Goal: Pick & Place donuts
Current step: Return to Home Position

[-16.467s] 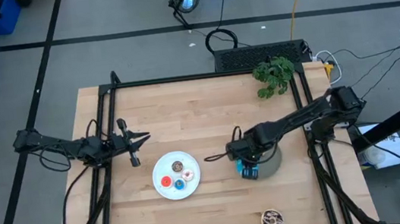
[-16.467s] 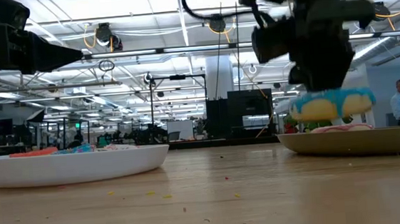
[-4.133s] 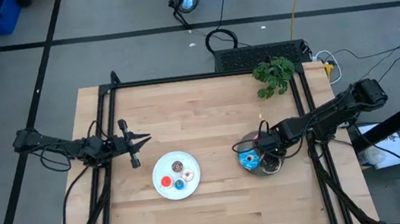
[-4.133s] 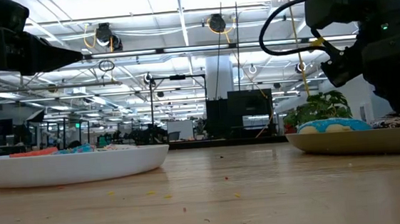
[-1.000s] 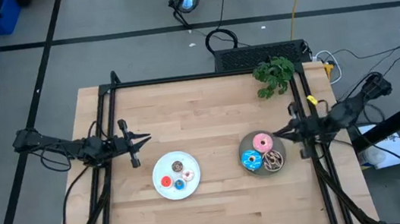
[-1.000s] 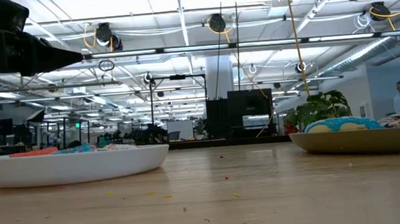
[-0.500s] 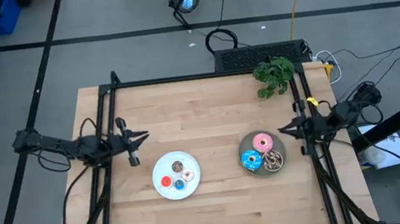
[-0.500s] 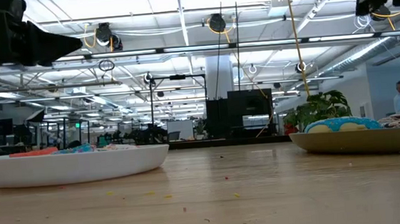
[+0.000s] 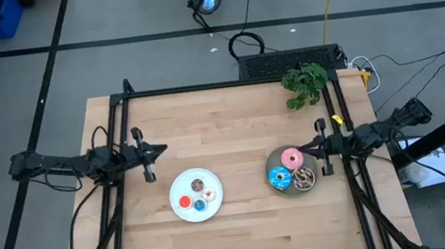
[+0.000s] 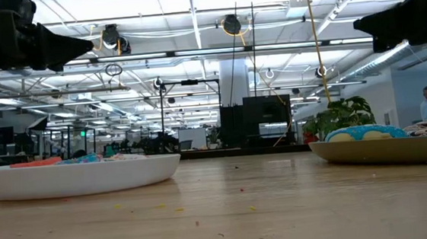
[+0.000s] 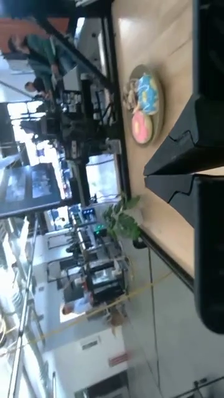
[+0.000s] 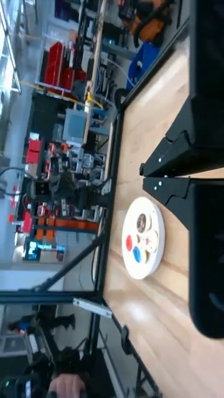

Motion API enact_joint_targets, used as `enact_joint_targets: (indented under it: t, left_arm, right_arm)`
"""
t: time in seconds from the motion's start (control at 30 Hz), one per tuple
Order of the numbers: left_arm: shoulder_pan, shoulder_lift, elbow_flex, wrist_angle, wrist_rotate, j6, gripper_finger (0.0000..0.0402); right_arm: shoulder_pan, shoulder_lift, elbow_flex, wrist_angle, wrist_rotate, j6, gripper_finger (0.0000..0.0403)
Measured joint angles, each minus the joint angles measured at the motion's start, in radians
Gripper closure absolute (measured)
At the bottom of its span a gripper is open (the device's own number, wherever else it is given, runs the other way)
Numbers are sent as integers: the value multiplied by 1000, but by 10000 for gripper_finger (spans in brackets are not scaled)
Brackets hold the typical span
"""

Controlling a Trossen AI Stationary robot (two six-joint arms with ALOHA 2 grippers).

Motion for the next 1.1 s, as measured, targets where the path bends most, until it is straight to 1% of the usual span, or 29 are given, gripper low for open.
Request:
enact_joint_targets:
  t: [0.1,0.23,0.4,0.63,0.7,0.83,0.9,1.1]
  left_arm:
    - [8,-3,0,17,-6,17,394]
    - [8,-9,0,7,-4,45,398]
    - [8,-9,0,3,-27,57,398]
    - [8,-6,0,-116,-28,51,398]
    - [8,-6,0,-124,-30,44,397]
    - [8,-6,-15,-135,40,66,399]
    - [8,-6,-15,-152,64,70,398]
    - [8,-6,-15,-147,74,60,399]
  right_arm:
    - [-20,-2,0,5,2,-15,403]
    - [-18,-18,1,16,-5,-52,403]
    - [-17,-19,-12,36,-56,-39,403]
    - [-17,-19,-47,29,-54,-9,403]
    - [-17,-19,-56,30,-59,1,403]
    - [-17,-18,-61,11,-131,29,403]
    - [-16,-19,-62,9,-137,44,403]
    - [-16,-19,-63,-4,-139,61,403]
